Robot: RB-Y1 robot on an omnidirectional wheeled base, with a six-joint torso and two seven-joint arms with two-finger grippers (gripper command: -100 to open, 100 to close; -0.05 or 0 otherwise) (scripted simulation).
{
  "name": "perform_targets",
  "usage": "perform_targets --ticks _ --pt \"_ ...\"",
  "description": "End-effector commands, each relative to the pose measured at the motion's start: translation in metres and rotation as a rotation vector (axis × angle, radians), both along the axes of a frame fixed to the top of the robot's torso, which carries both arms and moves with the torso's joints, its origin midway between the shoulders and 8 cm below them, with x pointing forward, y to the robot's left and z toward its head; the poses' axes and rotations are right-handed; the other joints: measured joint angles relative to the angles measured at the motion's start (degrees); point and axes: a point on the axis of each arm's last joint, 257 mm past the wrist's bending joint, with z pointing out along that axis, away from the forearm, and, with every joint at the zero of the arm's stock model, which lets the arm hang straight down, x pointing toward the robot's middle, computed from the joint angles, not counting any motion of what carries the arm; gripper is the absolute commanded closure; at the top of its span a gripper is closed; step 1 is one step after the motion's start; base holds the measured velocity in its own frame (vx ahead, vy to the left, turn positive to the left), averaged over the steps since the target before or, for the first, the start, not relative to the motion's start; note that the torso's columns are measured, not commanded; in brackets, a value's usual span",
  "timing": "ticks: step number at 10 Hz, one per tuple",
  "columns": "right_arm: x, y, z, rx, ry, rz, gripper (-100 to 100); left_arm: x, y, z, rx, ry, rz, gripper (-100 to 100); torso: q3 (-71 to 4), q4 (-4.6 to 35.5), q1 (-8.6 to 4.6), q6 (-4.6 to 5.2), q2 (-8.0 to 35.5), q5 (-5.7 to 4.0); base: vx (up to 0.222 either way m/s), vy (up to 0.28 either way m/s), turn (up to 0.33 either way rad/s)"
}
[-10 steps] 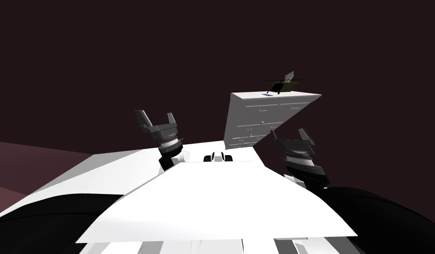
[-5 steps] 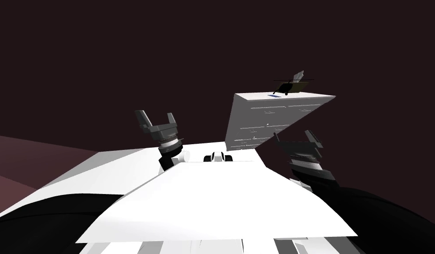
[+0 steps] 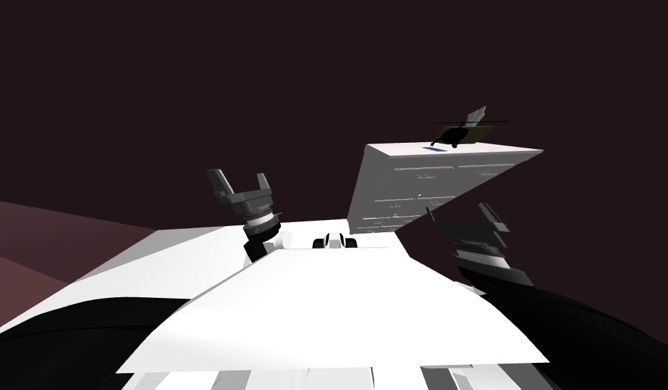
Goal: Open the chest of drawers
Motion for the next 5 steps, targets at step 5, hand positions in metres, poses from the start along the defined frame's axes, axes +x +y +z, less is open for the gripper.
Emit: perform_targets --ticks 5 --pt "-0.021 -0.025 -0.004 -0.238 0.094 -0.123 -100 0.0 0.0 0.0 0.0 0.0 0.0 0 0.0 0.0 0.02 -0.01 0.0 0.0 0.076 0.031 0.056"
